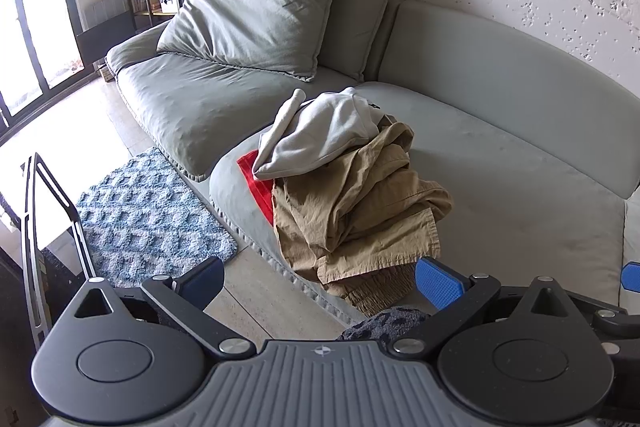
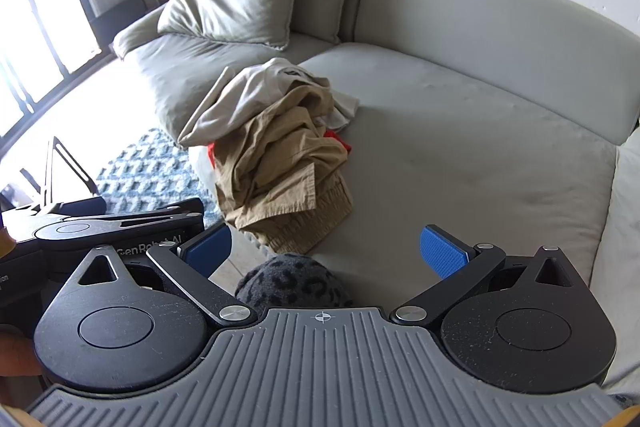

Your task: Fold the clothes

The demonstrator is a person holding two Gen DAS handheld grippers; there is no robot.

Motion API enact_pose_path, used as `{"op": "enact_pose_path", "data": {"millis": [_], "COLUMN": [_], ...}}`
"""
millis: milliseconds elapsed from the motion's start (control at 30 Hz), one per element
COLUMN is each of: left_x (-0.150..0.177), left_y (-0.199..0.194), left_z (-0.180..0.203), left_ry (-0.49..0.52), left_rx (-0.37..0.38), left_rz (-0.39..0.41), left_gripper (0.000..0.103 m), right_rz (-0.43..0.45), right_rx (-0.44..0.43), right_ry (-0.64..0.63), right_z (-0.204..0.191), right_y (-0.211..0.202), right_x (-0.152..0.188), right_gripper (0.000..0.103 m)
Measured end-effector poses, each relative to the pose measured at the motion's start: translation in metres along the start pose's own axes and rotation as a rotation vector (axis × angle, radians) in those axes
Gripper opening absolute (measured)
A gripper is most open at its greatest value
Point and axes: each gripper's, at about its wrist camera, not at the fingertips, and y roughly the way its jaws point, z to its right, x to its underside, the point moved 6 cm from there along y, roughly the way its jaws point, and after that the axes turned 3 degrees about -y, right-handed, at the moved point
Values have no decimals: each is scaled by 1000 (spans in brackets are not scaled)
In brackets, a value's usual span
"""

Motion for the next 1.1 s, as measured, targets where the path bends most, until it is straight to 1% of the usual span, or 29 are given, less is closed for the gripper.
{"op": "enact_pose_path", "data": {"millis": [300,367,467,567,667,733,800,900,967,1033,1100], "left_x": [1,2,2,-2,-6,-12,-19,-30,-38,-45,-53], "left_y": [2,4,9,12,15,19,28,50,65,79,91], "left_z": [1,1,5,7,8,3,-4,-24,-39,-50,-54], "left_ry": [1,-3,2,6,11,0,-14,-60,-88,-119,-144], "left_rx": [-1,9,48,78,109,102,82,9,-49,-54,-5], "left_rz": [-9,-13,-28,-1,27,68,79,73,79,70,61], "left_gripper": [101,101,102,102,102,102,102,101,94,81,76], "right_rz": [-5,-6,9,25,27,30,40,62,75,80,93], "right_rx": [0,1,6,4,14,21,20,10,-4,-22,-42], "right_ry": [7,9,29,68,73,71,76,89,105,124,146], "right_z": [1,2,5,11,15,17,18,21,23,24,26], "right_y": [3,4,4,4,7,11,15,21,26,33,40], "right_x": [2,3,1,-1,-3,-3,-6,-11,-15,-17,-20], "right_gripper": [103,103,103,103,103,103,103,103,103,103,103]}}
